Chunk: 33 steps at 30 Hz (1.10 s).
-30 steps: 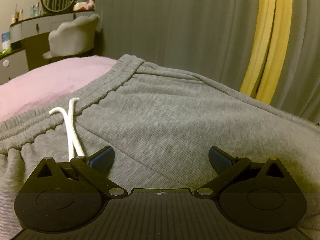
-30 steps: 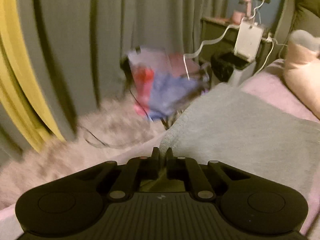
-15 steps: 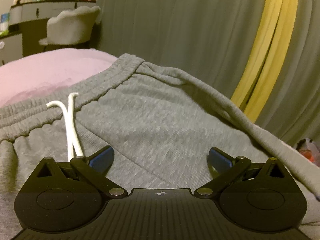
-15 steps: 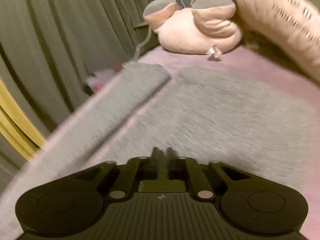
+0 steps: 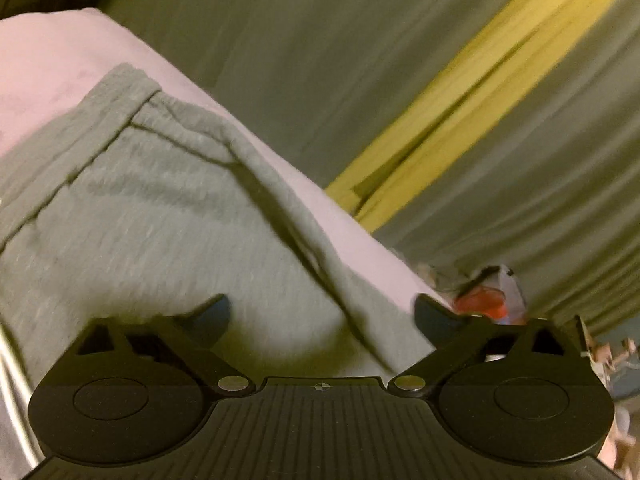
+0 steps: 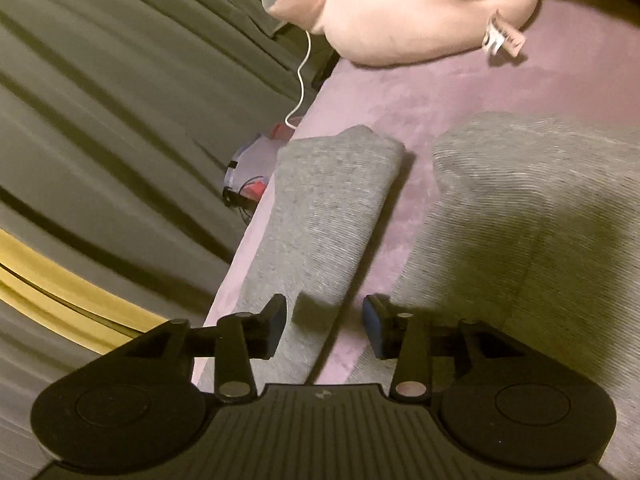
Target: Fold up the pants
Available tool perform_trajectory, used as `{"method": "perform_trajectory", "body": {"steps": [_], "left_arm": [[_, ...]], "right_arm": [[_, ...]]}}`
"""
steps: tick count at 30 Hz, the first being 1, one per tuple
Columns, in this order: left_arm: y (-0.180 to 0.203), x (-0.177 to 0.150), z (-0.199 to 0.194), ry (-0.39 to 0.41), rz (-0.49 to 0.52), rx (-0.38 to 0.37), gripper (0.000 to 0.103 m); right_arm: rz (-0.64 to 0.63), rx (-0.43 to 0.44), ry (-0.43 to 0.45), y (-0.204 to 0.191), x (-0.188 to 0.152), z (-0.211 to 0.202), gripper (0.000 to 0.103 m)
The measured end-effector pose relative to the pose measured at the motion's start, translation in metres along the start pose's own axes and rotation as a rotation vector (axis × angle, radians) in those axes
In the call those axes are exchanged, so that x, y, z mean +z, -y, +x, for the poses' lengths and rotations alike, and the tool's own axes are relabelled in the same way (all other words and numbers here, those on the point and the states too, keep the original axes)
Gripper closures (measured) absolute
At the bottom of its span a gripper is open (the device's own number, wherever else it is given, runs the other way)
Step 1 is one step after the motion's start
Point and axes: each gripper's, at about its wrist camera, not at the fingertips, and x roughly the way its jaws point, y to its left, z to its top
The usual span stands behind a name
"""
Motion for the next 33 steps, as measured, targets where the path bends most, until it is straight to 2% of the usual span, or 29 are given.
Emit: {"method": "perform_trajectory", "body": {"steps": [2,4,5,6,10,13,14,15,17,18,19,22,24,27,29,31,33], "left_arm": [[0.005,0.016,0.017,-0.029,-0.019,-0.014,0.012],[0.006,0.029,0.040,-0.080,-0.043,-0.015,0.014],[0.005,0.034,0.052,-0.109,-0.059,-0.002,0.024],[0.002,0.038,0.064,-0.134,-0.077,0.016,0.037],[-0.006,0.042,0.099,-0.200,-0.121,0.050,0.055],[-0.005,0.046,0.109,-0.210,-0.117,0.015,0.077],[-0.006,0.046,0.111,-0.225,-0.124,-0.002,0.087],[-0.008,0.047,0.111,-0.229,-0.133,0.002,0.089],[-0.007,0.043,0.105,-0.215,-0.132,-0.017,0.090],[-0.004,0.043,0.101,-0.201,-0.118,-0.023,0.091],[-0.002,0.042,0.093,-0.183,-0.098,-0.037,0.091],[0.015,0.044,0.066,-0.132,-0.034,-0.077,0.091],[0.025,0.047,0.039,-0.093,-0.014,-0.127,0.091],[0.030,0.045,-0.012,-0.033,-0.002,-0.229,0.091],[0.024,0.034,-0.052,-0.002,-0.006,-0.308,0.091],[0.013,0.015,-0.085,0.009,0.006,-0.340,0.091],[-0.002,-0.016,-0.111,-0.017,-0.001,-0.339,0.091]], "right_arm": [[-0.042,0.001,-0.002,-0.005,0.002,0.005,0.067],[-0.086,-0.008,0.003,-0.010,-0.001,0.004,0.098],[-0.097,0.002,0.005,-0.011,0.002,0.006,0.098],[-0.105,0.007,0.010,-0.012,0.002,0.005,0.099],[-0.123,0.040,0.025,-0.014,0.003,0.000,0.099],[-0.097,0.053,0.022,-0.011,0.006,0.002,0.093],[-0.075,0.051,0.019,-0.010,0.006,0.003,0.091],[-0.050,0.055,0.019,-0.008,0.005,0.003,0.085],[-0.027,0.044,0.024,-0.009,0.006,0.005,0.083],[-0.027,0.031,0.024,-0.010,0.006,0.007,0.086],[-0.030,0.007,0.019,-0.013,0.005,0.008,0.098],[-0.082,-0.007,0.034,-0.028,0.008,-0.002,0.099],[-0.136,0.013,0.064,-0.042,0.013,-0.020,0.100],[-0.167,0.114,0.146,-0.054,0.021,-0.069,0.100],[-0.164,0.165,0.194,-0.048,0.025,-0.106,0.100],[-0.150,0.208,0.227,-0.031,0.026,-0.143,0.100],[-0.142,0.226,0.251,-0.007,0.022,-0.178,0.100]]}}
